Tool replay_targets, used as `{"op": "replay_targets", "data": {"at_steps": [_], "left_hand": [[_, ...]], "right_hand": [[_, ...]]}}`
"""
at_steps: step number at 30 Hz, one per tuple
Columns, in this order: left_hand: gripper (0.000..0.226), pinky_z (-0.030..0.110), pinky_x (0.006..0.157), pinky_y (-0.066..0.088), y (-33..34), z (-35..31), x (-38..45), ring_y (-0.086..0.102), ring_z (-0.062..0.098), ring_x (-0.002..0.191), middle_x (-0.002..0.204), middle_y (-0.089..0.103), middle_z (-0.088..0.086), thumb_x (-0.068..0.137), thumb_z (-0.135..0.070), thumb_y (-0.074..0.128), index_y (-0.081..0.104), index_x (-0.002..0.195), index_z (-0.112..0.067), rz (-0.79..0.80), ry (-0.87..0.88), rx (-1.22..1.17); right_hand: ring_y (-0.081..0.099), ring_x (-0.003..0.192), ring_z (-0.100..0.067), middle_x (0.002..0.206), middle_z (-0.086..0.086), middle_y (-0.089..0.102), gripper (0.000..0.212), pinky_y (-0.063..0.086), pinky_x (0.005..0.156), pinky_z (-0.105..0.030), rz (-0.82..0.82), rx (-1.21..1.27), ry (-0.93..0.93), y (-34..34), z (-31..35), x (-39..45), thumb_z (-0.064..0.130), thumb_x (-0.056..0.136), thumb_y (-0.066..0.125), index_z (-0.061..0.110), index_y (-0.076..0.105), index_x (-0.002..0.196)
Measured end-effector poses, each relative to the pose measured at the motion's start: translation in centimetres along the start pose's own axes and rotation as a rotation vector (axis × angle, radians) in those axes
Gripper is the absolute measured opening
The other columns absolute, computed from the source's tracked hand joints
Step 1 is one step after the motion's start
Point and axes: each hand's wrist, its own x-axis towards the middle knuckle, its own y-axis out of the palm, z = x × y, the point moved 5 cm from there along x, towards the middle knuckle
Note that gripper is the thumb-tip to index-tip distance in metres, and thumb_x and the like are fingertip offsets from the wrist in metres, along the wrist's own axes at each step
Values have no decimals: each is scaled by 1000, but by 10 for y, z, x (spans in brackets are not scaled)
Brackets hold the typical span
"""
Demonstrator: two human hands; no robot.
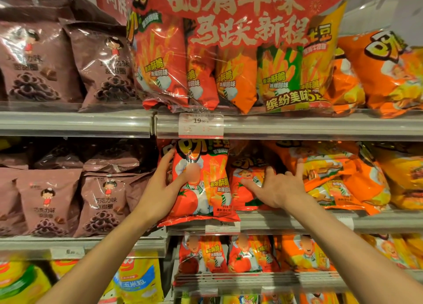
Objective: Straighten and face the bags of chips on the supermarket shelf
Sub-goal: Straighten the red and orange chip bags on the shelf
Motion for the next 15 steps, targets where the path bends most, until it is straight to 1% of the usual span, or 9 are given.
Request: {"op": "replay_targets", "data": {"at_steps": [2, 3, 6, 8, 10, 12, 13, 14, 15], "left_hand": [[78, 16, 99, 32, -1, 1, 0, 37, -26, 118, 149, 40, -26, 87, -57, 64, 26, 154, -43, 0, -2, 3], [79, 16, 99, 32, -1, 2, -1, 37, -26, 117, 149, 40, -25, 87, -57, 64, 25, 154, -43, -3, 1, 3], [78, 16, 100, 34, -1, 3, -1, 38, -25, 118, 148, 41, -24, 87, -54, 65, 25, 154, -43, -8, 6, -4], [77, 17, 102, 37, -1, 4, -1, 41, -22, 120, 148, 43, -23, 88, -52, 65, 26, 154, -43, -17, 2, -7], [75, 5, 92, 37, 0, 5, -2, 43, -29, 112, 144, 44, -25, 90, -48, 64, 26, 154, -42, -17, 2, -2], [73, -2, 83, 38, 1, 4, -2, 43, -33, 107, 139, 46, -27, 92, -43, 64, 26, 154, -41, -17, 3, -3], [72, -2, 83, 38, 1, 4, -2, 43, -33, 107, 138, 46, -27, 93, -42, 64, 26, 154, -40, -19, 2, -7], [72, -1, 87, 38, 2, 4, -1, 44, -30, 110, 140, 46, -26, 93, -42, 64, 26, 154, -40, -19, 1, -12], [73, 5, 93, 40, 1, 4, -1, 45, -25, 115, 143, 46, -24, 92, -44, 64, 26, 154, -40, -20, 1, -17]], "right_hand": [[59, 124, -29, 105, -5, 73, 119, -26, 109, -59, -7, 44, -35, 2, 4, 4, 93, 72, -5, 13, 29, 153], [60, 121, -28, 102, -3, 73, 115, -25, 110, -58, -30, 71, -55, 3, 6, 5, 92, 75, 0, 13, 28, 153], [63, 115, -23, 103, -1, 71, 98, -13, 116, -58, -151, 151, -91, 3, 6, 4, 84, 84, 14, 13, 33, 150], [65, 110, -21, 100, 0, 71, 91, -4, 118, -56, -248, 195, -92, 4, 3, 1, 81, 88, 20, 13, 37, 146], [66, 105, -20, 95, 0, 71, 86, 1, 119, -56, -350, 225, -88, 6, 0, -2, 78, 91, 24, 11, 42, 141], [67, 102, -22, 93, -2, 70, 81, 4, 119, -56, -430, 276, -71, 7, 0, -3, 74, 94, 28, 8, 47, 136], [66, 102, -24, 94, -4, 70, 79, 5, 119, -56, -452, 304, -55, 7, 1, -1, 72, 95, 30, 6, 48, 134], [66, 103, -26, 96, -7, 70, 77, 5, 118, -56, -463, 324, -35, 7, 4, 1, 70, 95, 31, 4, 50, 132], [65, 105, -27, 98, -9, 70, 77, 6, 117, -56, -467, 330, -17, 6, 7, 5, 68, 96, 31, 2, 51, 131]]}}
